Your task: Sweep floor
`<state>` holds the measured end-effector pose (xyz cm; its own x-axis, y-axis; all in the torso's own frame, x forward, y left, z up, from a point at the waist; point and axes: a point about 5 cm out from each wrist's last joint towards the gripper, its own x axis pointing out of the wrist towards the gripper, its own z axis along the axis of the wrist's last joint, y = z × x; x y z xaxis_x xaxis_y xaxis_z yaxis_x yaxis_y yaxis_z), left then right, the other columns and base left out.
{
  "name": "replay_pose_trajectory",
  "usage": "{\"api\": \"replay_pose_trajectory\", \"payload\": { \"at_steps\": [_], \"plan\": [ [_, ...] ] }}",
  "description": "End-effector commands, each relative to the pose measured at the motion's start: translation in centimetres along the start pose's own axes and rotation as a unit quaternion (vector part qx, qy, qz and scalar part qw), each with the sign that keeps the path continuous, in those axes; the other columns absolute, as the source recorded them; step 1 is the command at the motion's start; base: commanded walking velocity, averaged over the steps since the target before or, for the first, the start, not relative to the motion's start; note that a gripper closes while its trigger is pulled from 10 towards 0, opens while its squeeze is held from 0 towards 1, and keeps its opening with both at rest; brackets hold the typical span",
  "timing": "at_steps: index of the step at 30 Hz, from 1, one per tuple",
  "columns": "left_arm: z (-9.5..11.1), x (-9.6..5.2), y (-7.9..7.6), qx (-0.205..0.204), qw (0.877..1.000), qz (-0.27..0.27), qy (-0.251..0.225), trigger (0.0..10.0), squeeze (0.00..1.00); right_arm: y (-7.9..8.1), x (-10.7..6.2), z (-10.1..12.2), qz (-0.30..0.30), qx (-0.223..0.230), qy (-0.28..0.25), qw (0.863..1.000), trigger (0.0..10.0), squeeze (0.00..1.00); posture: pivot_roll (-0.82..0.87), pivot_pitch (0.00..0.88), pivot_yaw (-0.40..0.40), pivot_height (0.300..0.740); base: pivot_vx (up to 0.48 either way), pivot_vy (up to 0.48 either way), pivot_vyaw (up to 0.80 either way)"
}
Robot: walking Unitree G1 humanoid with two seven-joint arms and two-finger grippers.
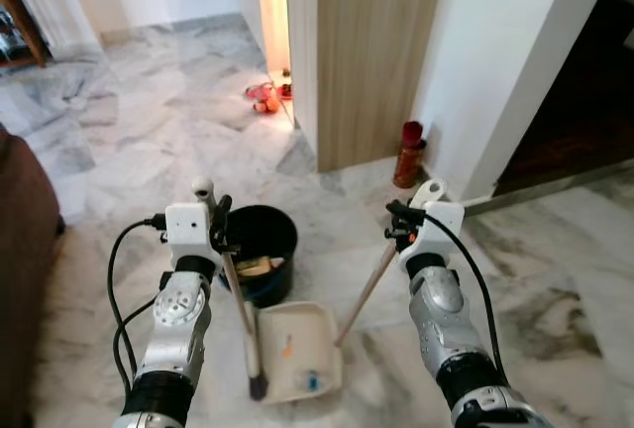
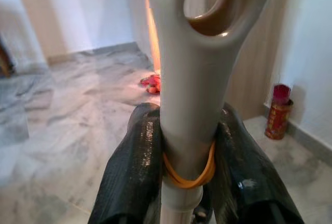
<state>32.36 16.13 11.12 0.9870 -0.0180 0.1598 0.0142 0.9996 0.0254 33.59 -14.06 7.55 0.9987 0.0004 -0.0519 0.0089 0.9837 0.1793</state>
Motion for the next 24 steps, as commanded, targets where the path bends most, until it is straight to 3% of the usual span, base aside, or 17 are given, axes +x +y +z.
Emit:
{"api": "replay_pose_trajectory", "payload": {
  "at_steps": [1,19,24],
  "plan": [
    [0.6,0.2,-0.1,-0.009,1.0,-0.002,-0.013,10.0,0.0,0.5,0.6,1.4,0.005,0.009,-0.027,1.0,10.0,0.0,0.12,0.0,0.038,0.74,0.0,0.311,0.0],
    [0.5,-0.2,0.2,0.008,1.0,-0.007,-0.016,10.0,0.0,0.8,0.5,1.2,0.011,0.008,-0.026,1.0,10.0,0.0,0.12,0.0,0.046,0.74,0.0,0.017,0.0],
    [0.2,-1.1,1.5,0.029,0.999,0.007,-0.012,10.0,0.0,0.8,0.6,1.2,0.012,0.008,-0.025,1.0,10.0,0.0,0.13,0.0,0.048,0.74,0.0,0.0,0.0]
  ]
}}
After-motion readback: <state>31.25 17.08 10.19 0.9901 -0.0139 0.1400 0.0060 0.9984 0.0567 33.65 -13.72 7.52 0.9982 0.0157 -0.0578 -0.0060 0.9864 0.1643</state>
